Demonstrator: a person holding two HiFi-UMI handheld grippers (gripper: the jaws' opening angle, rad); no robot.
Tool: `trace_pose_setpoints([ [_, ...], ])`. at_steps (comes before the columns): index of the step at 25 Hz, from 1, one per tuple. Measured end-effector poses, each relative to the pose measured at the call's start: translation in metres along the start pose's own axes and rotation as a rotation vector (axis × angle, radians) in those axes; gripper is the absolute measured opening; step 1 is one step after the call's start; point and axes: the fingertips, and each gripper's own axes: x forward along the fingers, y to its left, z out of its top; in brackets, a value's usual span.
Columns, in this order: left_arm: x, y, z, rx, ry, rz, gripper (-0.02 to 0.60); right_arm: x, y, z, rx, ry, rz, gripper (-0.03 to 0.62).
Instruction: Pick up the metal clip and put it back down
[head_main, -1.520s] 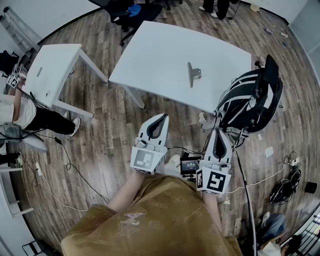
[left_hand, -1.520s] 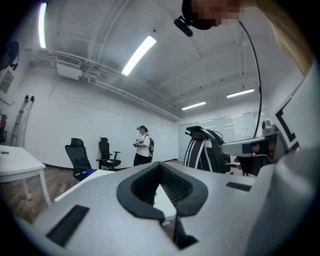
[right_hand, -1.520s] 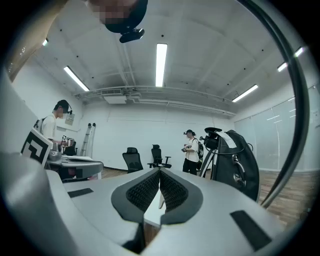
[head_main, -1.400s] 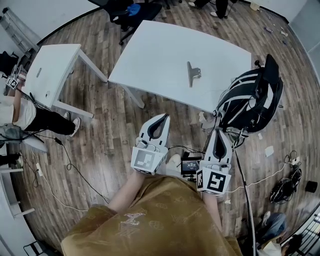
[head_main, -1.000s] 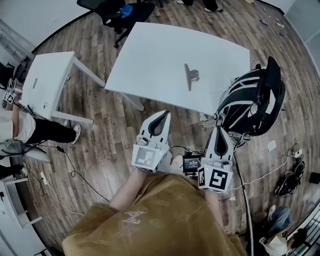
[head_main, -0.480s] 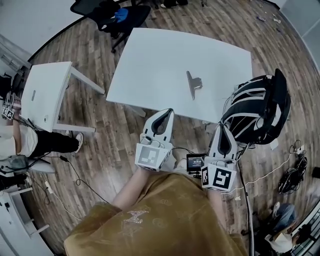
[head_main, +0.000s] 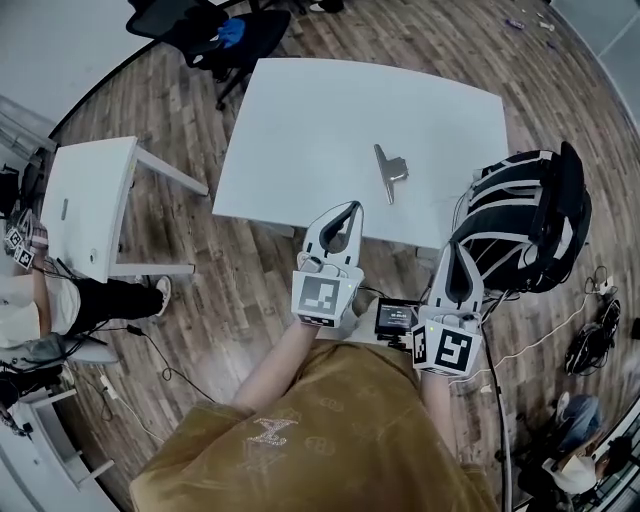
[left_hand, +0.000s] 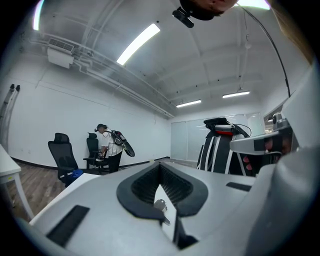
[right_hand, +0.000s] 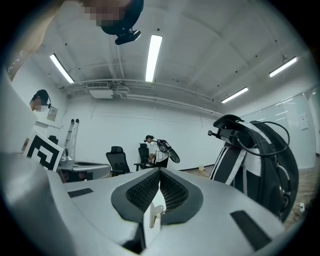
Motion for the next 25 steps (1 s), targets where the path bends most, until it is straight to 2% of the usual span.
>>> trace_pose_setpoints([
  [4, 0.022, 0.000, -0.001, 0.001, 0.003, -0.008, -0.003, 0.023, -0.007, -0.001, 0.004, -0.001, 0.018, 0.009],
  [13, 0.079, 0.017, 0.003, -0.012, 0.005, 0.028, -0.003, 0.086, -0.026, -0.002, 0.009, 0.009, 0.072, 0.009],
  [16, 0.097, 0.017, 0.000, 0.007, 0.011, 0.025, -0.003, 0.101, -0.033, -0.003, 0.003, 0.007, 0.080, 0.009],
  [21, 0.117, 0.015, -0.002, -0.011, 0.016, 0.039, -0.003, 0.119, -0.045, -0.001, 0.016, -0.008, 0.106, 0.009],
  [25, 0.123, 0.022, -0.008, -0.027, 0.018, 0.061, -0.003, 0.132, -0.045, -0.009, 0.027, 0.022, 0.130, 0.011],
])
